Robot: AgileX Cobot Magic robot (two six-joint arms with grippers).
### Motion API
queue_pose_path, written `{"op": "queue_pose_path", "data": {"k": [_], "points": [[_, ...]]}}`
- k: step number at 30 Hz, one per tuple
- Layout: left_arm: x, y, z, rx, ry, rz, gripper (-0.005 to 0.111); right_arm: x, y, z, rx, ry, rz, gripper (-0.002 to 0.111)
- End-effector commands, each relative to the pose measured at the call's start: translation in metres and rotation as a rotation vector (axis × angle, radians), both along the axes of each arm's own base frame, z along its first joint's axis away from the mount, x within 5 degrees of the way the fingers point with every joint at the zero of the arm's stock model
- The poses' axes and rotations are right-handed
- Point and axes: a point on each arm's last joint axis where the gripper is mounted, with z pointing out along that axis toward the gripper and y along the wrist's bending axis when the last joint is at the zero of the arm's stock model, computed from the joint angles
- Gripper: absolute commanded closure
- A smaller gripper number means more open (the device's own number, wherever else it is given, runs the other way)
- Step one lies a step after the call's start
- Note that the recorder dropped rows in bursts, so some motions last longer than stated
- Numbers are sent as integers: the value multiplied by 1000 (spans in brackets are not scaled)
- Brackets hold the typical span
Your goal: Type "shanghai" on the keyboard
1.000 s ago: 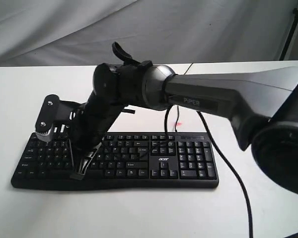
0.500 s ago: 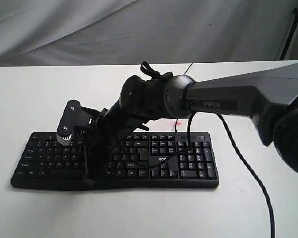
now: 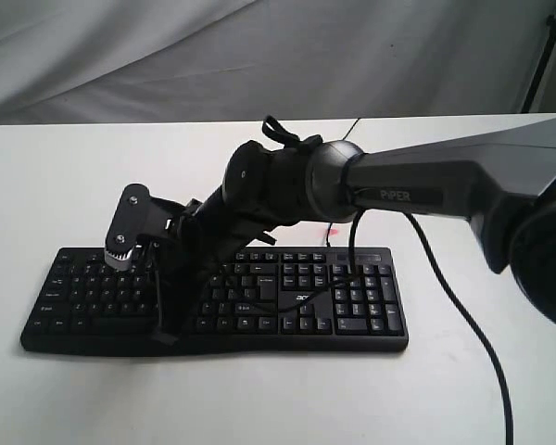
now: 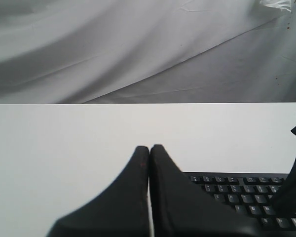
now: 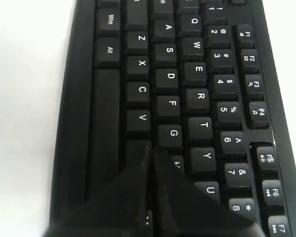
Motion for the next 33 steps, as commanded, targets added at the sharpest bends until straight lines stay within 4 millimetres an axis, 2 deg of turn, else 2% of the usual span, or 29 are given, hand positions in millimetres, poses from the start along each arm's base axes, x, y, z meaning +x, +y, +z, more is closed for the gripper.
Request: {"op": "queue_pose_path", "data": {"k": [1,4,17,20,27,33], "points": [[0,0,0,-5,1,-4,106,1,-3,3,0,-12,-1,108],[0,0,0,-5,1,-4,106,1,-2,-7,-4,5,-9,108],[0,0,0,-5,1,-4,106,0,-2,-5,-20,-15,46,108],[0,0,0,-5,1,-4,106,0,-2,-12,-21,1,41,108],[0,0,0,-5,1,-4,106,0,-2,-15,-23,5,41,108],[0,0,0,-5,1,-4,106,0,-3,-27,-35,25,36,108]]}}
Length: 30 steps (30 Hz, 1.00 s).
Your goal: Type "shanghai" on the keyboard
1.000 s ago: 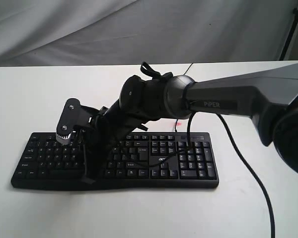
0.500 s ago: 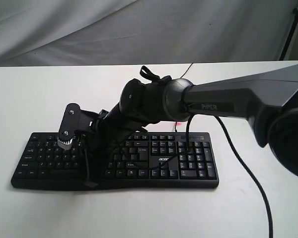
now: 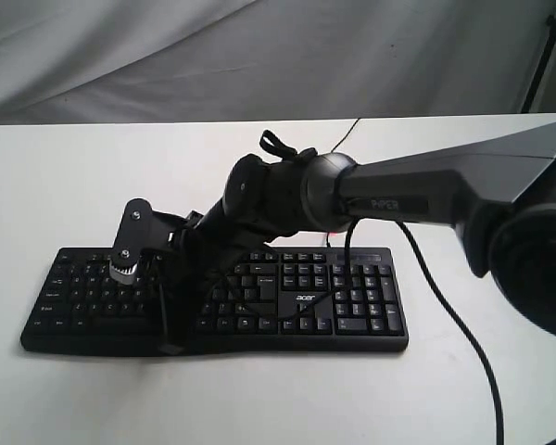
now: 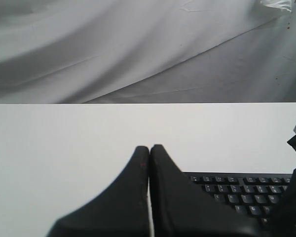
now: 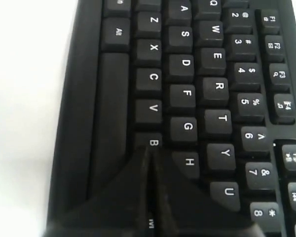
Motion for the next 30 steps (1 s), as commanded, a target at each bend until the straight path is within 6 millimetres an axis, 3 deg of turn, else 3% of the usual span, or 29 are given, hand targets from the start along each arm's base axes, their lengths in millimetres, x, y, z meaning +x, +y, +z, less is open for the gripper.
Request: {"op": "queue_pose_path", "data": {"k": [1,11,30], "points": [[0,0,0,-5,1,-4,106,1,-3,-8,-15,7,3,108],[0,0,0,-5,1,-4,106,3,-2,22,13,-64,0,108],[0,0,0,-5,1,-4,106,4,6,26,24,-120,-30,108]]}}
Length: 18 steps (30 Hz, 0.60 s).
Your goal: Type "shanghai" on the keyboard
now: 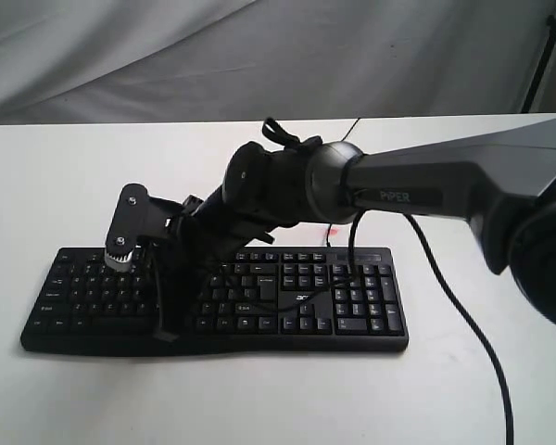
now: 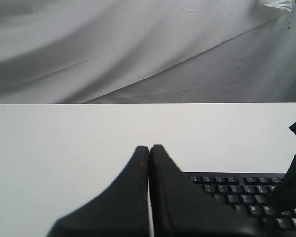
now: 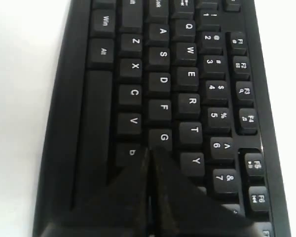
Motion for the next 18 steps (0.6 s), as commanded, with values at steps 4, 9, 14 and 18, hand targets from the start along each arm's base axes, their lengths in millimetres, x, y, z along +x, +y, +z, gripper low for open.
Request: {"op": "queue_pose_path", "data": {"k": [4,9,14,18], "points": [[0,0,0,-5,1,-4,106,1,10,9,12,-84,-25,108],[0,0,0,-5,1,-4,106,4,16,20,36,-91,-18,108],[0,0,0,-5,1,-4,106,4,21,25,41,-109,-13,108],[0,0,0,-5,1,-4,106,4,21,22,40,-107,-19,108]]}}
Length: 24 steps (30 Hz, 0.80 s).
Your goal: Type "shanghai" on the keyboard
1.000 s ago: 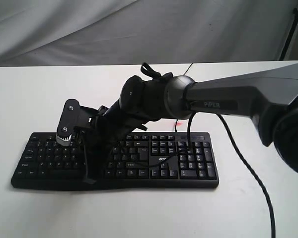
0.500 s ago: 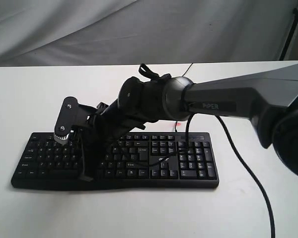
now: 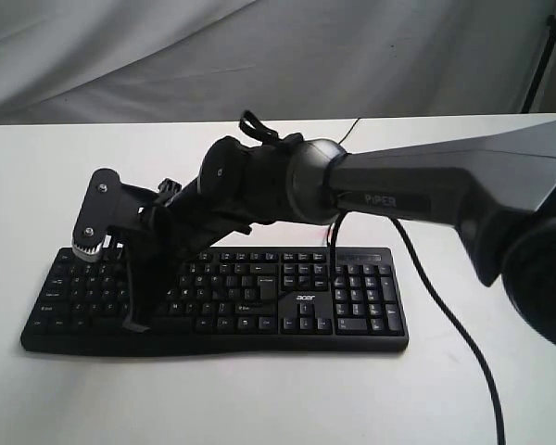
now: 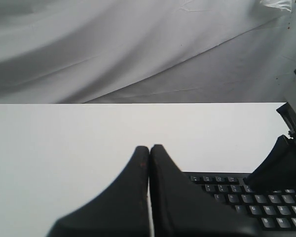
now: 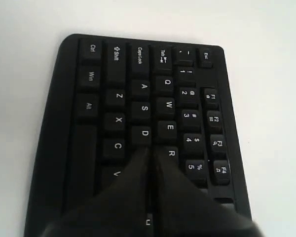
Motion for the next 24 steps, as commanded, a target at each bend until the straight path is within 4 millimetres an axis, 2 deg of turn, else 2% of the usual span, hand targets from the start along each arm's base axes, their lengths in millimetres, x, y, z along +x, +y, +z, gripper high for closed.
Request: {"op": "queue_pose_path", "data": {"k": [1,12,24], "points": [[0,0,0,-5,1,-4,106,2,1,5,11,-13,-15,108],[0,0,0,-5,1,-4,106,4,1,-17,-1,20,-34,108],[0,0,0,-5,1,-4,106,6,0,-17,-1,7,-44,108]]}}
